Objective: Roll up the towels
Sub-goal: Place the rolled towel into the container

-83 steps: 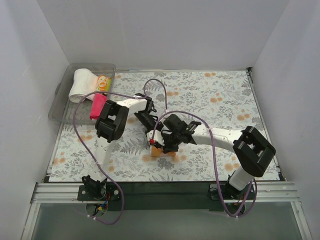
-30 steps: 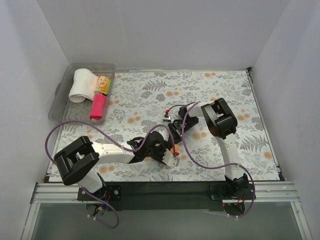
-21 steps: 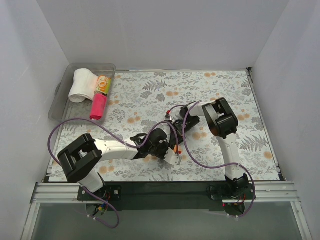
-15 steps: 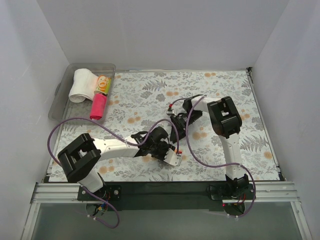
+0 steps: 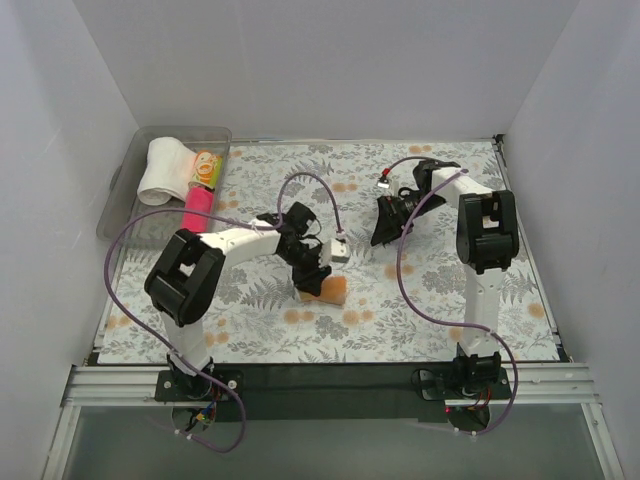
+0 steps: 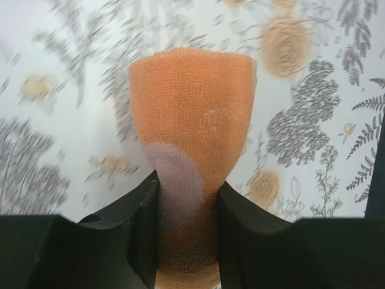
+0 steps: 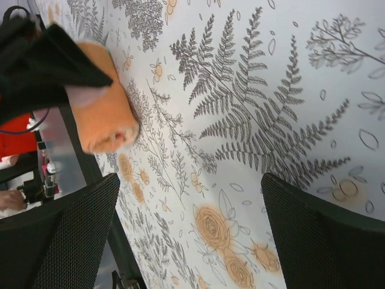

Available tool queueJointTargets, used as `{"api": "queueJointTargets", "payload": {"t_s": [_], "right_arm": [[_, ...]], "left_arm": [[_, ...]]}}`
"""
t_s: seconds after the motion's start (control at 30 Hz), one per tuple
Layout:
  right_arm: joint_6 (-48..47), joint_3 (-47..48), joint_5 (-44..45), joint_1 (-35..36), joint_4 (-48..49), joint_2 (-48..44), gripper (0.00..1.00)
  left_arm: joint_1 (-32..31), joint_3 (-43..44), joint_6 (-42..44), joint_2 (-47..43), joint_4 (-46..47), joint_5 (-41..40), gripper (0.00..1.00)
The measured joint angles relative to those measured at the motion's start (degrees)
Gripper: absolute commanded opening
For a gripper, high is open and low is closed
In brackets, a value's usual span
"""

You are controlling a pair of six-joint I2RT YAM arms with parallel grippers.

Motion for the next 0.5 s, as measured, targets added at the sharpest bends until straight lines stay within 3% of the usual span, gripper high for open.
{"api": "queueJointTargets", "payload": {"t_s": [0.2,0.27,0.5], "right_arm": [[-0.7,-1.5,1.1,-1.4,0.0,-2.4,0.91],[-0.7,-1.9,1.2,-1.4,-0.1,-2.8,0.98],[-0.9,-2.4,0.7,-1.3,-0.5,-3.4,0.98]], "left_arm": [[12.3,8.2,-6.4,5.0,-9.8,3.1,0.00],[15.8,12.0,-7.9,5.7,-12.9,3.2,0.00],[30.5,31.6,-10.6,5.8,-20.4,4.7,0.00]]}}
